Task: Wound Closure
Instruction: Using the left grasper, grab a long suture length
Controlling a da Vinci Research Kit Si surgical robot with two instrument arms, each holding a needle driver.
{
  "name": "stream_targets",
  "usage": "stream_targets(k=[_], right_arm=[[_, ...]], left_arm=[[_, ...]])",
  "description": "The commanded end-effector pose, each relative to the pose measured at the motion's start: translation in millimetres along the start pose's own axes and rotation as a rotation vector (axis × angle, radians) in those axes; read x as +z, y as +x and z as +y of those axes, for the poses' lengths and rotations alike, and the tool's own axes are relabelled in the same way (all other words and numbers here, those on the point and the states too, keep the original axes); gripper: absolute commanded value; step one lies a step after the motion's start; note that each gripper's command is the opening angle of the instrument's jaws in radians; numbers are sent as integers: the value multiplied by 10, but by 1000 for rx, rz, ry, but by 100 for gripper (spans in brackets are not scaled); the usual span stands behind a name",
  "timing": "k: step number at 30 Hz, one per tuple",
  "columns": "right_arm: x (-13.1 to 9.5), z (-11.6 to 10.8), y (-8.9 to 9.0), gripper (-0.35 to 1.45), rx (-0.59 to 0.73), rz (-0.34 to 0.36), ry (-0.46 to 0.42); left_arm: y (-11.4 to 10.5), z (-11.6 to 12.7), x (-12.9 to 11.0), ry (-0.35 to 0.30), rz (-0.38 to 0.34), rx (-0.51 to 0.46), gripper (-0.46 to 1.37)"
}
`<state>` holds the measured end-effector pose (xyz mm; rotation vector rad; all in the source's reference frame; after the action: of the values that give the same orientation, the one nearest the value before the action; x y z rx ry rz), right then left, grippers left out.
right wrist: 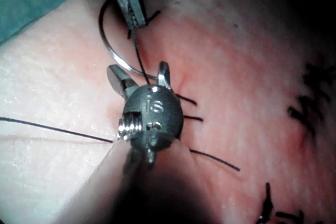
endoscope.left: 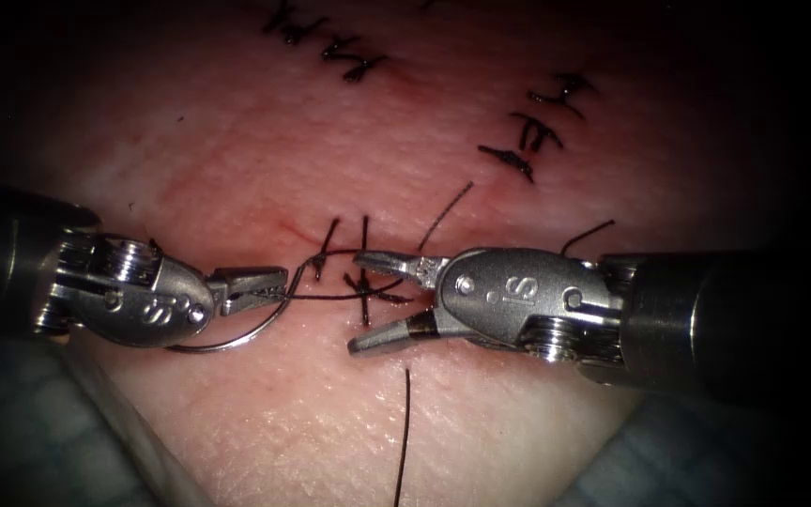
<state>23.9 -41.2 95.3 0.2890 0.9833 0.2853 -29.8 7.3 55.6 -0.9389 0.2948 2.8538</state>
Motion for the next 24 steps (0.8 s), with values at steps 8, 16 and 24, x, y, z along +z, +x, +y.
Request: stream_targets(k=[8, 16, 24], right_arm=[[-2, 0, 3, 97, 4, 7, 1], [-27, 2, 3, 98, 8, 9, 10], [-68, 12, 1, 98, 24, 9, 7]], left_arm=[[-3, 1, 1, 0, 1, 21, -35], [-20, 21, 14, -31, -21, 53, -35], [-77, 55, 36, -65, -42, 67, -35]])
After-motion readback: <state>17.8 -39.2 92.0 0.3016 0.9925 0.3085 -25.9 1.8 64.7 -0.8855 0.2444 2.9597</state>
